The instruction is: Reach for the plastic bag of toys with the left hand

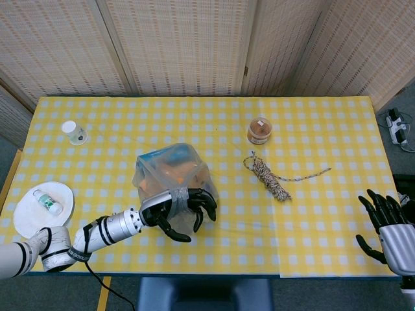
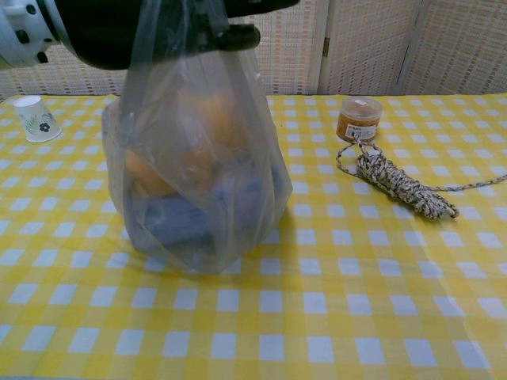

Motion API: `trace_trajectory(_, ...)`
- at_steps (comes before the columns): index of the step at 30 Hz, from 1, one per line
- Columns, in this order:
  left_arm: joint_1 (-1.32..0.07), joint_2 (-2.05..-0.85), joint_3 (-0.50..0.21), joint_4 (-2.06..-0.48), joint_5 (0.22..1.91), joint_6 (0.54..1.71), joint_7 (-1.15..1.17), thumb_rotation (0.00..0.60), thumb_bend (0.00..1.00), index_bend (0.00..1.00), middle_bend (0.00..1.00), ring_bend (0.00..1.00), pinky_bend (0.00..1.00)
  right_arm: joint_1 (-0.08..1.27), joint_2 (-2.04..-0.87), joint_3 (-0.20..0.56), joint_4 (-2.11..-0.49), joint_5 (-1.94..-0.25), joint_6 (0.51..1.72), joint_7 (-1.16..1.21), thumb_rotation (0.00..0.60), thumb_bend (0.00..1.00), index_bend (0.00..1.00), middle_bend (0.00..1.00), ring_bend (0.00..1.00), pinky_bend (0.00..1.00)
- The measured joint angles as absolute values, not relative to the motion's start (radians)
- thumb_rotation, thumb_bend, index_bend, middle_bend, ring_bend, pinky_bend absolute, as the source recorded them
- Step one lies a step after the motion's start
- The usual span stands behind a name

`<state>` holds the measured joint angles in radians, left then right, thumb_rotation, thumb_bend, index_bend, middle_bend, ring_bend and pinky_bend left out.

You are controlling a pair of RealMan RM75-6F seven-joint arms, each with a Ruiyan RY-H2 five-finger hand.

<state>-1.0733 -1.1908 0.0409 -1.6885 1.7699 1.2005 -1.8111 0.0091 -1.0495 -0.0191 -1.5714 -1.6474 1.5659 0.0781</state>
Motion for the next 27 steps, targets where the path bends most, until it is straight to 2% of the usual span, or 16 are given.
trace_trajectory(3,-1.061,-1.176,0.03,-1.743,1.704,1.176,-1.737,0.6,0.59,0.65,0.85,0.81,0.96,0.009,-1.05,-0.021,-1.571,-1.651,1.567,0.077,0.6,0.36,0.0,0.0,0.0,0.0)
trace_trajectory(7,-1.041,-1.155,0.009,-1.823,1.595,1.144,-1.573,0.6,0.68,0.66,0.93,0.89,1.0,0.008,-1.051,-0.023,-1.572,-1.658,1.57,0.075,0.6,0.36,0.0,0.0,0.0,0.0)
trace_trajectory(15,-0.958,-1.106,-0.067,-2.015,1.412,1.113,-1.25,0.6,0.71,0.67,0.97,0.93,1.0,0.007,-1.051,-0.029,-1.575,-1.669,1.57,0.07,0.6,0.36,0.0,0.0,0.0,0.0)
trace_trajectory(22,-0.912,-1.043,-0.127,-2.081,1.377,1.094,-1.213,0.6,0.74,0.67,0.97,0.93,1.0,0.003,-1.05,-0.034,-1.577,-1.68,1.577,0.073,0.6,0.36,0.0,0.0,0.0,0.0)
trace_trajectory(27,-0.913,-0.968,-0.202,-2.126,1.339,1.069,-1.219,0.6,0.74,0.67,0.97,0.93,1.0,0.0,-1.048,-0.036,-1.576,-1.682,1.583,0.079,0.6,0.36,0.0,0.0,0.0,0.0)
